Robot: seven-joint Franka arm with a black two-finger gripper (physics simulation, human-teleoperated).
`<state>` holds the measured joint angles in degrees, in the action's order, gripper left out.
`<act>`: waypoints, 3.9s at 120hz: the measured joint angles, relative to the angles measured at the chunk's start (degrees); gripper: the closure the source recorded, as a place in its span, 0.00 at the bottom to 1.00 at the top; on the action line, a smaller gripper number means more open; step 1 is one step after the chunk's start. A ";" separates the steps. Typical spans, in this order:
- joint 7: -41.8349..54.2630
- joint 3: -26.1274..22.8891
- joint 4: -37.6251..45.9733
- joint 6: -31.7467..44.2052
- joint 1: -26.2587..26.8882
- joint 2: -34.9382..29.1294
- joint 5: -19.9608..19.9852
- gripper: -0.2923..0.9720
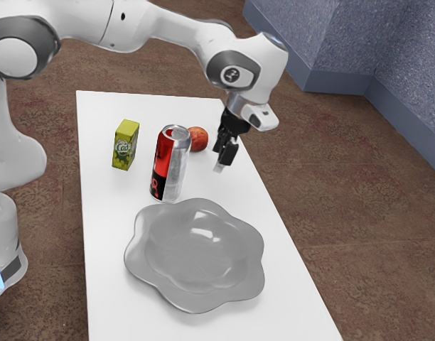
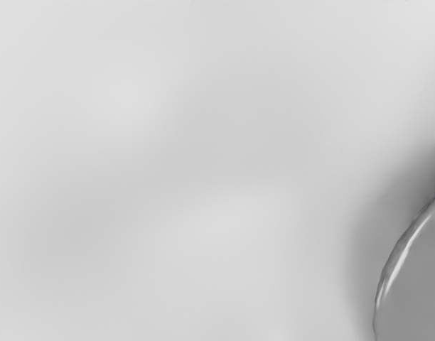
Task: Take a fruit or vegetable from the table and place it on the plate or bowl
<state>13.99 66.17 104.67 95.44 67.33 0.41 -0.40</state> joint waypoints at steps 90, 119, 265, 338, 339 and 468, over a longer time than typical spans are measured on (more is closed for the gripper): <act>2.56 0.46 -2.17 -0.45 -46.42 0.51 0.26 0.25; 4.04 0.56 -2.67 -1.30 -58.35 0.31 0.30 0.25; 7.30 1.55 -1.35 -1.10 -13.05 0.25 0.47 0.25; 7.85 -23.21 -4.23 -7.45 -55.93 -4.74 -0.40 0.25; 7.85 -25.70 -4.14 -7.55 -58.44 -4.90 -0.45 0.25; 4.69 -47.63 7.90 10.48 -75.53 -6.48 -3.90 0.25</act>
<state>18.68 18.54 112.56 105.91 -8.20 -6.07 -4.30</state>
